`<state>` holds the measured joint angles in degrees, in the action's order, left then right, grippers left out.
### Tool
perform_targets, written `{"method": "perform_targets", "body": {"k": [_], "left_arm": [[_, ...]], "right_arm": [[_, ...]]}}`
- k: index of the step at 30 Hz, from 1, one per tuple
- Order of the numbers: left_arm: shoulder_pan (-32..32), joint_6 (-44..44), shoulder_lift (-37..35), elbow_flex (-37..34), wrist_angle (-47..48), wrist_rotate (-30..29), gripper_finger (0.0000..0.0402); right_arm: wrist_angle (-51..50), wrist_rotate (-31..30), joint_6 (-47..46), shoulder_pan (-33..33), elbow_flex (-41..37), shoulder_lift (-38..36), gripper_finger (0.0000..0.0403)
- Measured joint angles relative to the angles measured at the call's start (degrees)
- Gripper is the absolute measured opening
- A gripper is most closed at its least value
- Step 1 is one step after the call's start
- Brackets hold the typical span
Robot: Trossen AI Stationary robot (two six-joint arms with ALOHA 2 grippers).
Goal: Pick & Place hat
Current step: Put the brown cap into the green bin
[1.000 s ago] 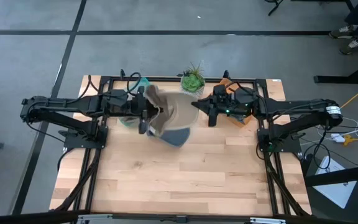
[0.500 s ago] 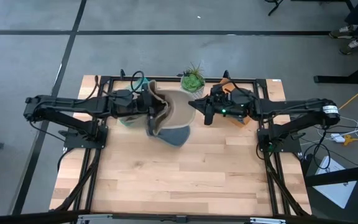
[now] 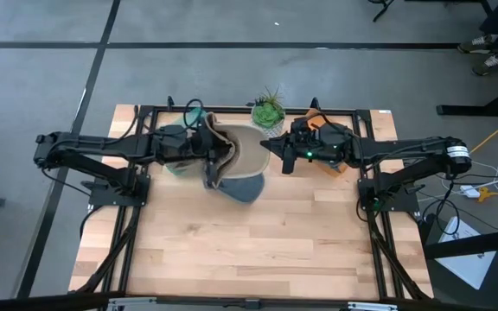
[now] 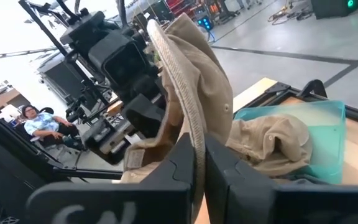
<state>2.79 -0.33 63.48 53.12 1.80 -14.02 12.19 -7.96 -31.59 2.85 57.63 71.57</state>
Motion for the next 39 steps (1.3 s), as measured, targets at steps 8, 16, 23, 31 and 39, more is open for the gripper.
{"method": "perform_targets", "body": {"k": [8, 16, 23, 31, 39], "left_arm": [[0.00, -3.46, -2.88, 0.00, 2.74, -1.26, 0.0082], [-0.02, -11.07, -4.21, 0.71, 3.14, 5.64, 0.0154], [1.91, -20.94, -3.68, 4.23, 8.23, 0.79, 0.0155], [5.78, -18.55, 1.87, 7.50, 9.26, 8.99, 0.0134], [5.73, -13.57, 0.98, 9.94, 16.03, 15.62, 0.0125]], "right_arm": [[-0.46, 0.02, 0.35, 0.00, 0.00, 0.00, 0.0015], [-1.33, 0.02, 1.58, 0.02, 0.00, 0.00, 0.0015], [0.10, -0.04, 0.71, 0.80, 0.00, 0.00, 0.0015], [2.08, 0.03, -0.80, 1.96, 0.00, 0.00, 0.0015], [1.98, 0.08, -0.33, 1.99, 0.00, 0.00, 0.0016]]}}
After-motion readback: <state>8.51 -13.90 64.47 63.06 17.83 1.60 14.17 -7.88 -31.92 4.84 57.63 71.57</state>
